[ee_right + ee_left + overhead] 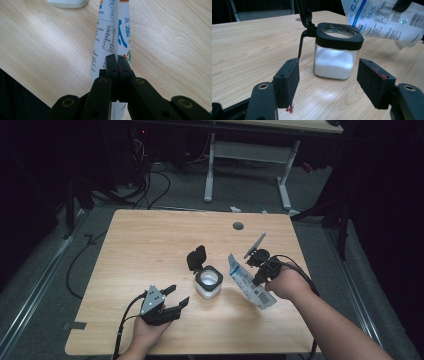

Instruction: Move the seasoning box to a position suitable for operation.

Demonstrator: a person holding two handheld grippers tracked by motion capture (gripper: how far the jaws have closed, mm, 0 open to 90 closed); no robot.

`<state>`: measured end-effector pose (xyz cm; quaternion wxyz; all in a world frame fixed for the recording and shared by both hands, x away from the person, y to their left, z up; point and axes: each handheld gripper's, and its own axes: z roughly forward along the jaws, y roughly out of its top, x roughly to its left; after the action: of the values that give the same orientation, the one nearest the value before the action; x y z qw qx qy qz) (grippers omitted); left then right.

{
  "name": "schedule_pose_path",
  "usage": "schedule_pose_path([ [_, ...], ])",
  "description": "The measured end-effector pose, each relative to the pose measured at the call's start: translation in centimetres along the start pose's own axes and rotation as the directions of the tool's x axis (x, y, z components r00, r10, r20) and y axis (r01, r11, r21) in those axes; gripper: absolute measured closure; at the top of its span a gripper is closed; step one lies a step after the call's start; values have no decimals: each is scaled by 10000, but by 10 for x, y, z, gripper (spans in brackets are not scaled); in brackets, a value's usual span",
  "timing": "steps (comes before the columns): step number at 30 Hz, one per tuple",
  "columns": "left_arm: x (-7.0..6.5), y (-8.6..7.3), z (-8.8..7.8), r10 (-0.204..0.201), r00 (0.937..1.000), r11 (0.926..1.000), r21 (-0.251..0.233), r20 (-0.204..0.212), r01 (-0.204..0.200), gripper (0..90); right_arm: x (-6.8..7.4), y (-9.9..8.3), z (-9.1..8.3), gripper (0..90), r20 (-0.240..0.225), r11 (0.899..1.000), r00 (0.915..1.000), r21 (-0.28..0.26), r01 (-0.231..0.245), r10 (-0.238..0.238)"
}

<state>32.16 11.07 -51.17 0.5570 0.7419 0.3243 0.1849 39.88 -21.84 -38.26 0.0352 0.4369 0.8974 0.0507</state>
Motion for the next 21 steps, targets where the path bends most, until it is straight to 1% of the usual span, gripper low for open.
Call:
schedule_pose_path([
  [3, 1, 0, 0, -16, 10000, 10000, -6, -6, 16, 349, -4, -3, 5, 900, 2, 9998, 9999, -100, 160, -160],
  [5, 1, 0, 0, -15, 10000, 10000, 20, -5, 15, 349, -5, -5, 8, 900, -51, 9999, 10000, -98, 22, -23],
  [7, 1, 0, -1, -41, 10000, 10000, -4, -30, 41, 349, -7, -7, 10, 900, -67, 9998, 9999, -135, 125, -126],
  [8, 2, 0, -1, -35, 10000, 10000, 8, -39, 36, 349, -7, -8, 11, 900, -72, 9999, 10000, -157, 47, -48],
  [13, 5, 0, -2, -113, 9999, 9999, 14, -70, 113, 348, -11, -13, 16, 900, -81, 9996, 10000, -291, -32, 30],
  [15, 6, 0, -3, -184, 9998, 9998, -3, -45, 184, 348, -12, -14, 17, 900, -100, 9994, 9998, -322, -158, 155],
  [16, 6, 0, -4, -140, 9999, 9999, 7, -69, 140, 348, -13, -15, 17, 900, -120, 9992, 9996, -320, -255, 251],
  [17, 6, 0, -4, -132, 9999, 9999, 21, -76, 132, 348, -14, -15, 18, 900, -94, 9992, 9997, -353, -206, 203],
  [18, 7, -1, -5, -155, 9999, 9999, 29, -67, 155, 348, -14, -16, 19, 900, -94, 9988, 9994, -361, -333, 330],
  [21, 10, -1, -6, -172, 9998, 9998, 46, -116, 173, 348, -17, -17, 21, 900, -90, 9986, 9997, -476, -213, 209],
])
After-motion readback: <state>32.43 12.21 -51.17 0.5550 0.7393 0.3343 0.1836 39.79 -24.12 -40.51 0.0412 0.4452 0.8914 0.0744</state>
